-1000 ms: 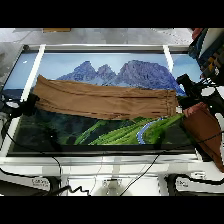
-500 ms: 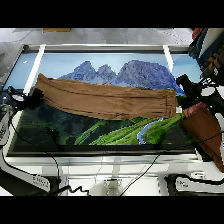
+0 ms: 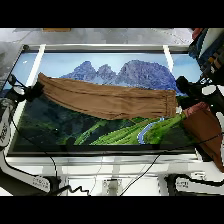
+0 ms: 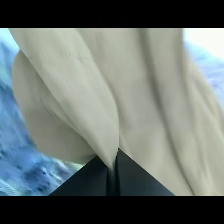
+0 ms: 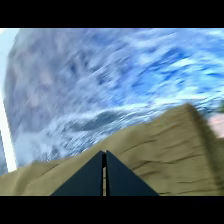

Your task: Fold the clothes and pants, and hang the long-sleeved shirts on hangers.

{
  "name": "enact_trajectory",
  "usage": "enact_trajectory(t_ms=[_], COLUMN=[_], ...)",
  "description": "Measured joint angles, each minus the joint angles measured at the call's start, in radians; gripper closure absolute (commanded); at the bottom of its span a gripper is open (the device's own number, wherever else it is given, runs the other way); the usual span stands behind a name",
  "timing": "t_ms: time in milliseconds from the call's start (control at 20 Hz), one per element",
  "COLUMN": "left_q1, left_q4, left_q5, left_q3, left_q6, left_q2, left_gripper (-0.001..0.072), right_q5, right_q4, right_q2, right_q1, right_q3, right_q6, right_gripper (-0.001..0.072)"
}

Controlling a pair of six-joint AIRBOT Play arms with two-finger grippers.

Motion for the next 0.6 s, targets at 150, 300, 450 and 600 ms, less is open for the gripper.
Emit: enact_trajectory(t_ms=[150, 300, 450, 600], left_q1=[-0.021, -0.035, -0.042, -0.045], left_q4=[0.169, 0.278, 0.329, 0.349], left_q5=[-0.075, -0.187, -0.284, -0.335], left_q3=[0.009, 0.011, 0.013, 0.013], left_q6=[0.000, 0.003, 0.013, 0.019], left_q2=[0.088, 0.145, 0.175, 0.193], left_gripper=[0.0683, 0.0683, 0.0683, 0.0683], right_q5=[0.016, -0.003, -0.012, 0.011], right_q4=[0.000, 0.002, 0.002, 0.001], right_q2=[0.006, -0.017, -0.094, -0.226], right_q1=[0.087, 0.220, 0.373, 0.529], right_q3=[0.047, 0.113, 0.213, 0.362], right_q6=[-0.037, -0.040, -0.011, 0.034], right_gripper=[0.0686, 0.0687, 0.0688, 0.0688])
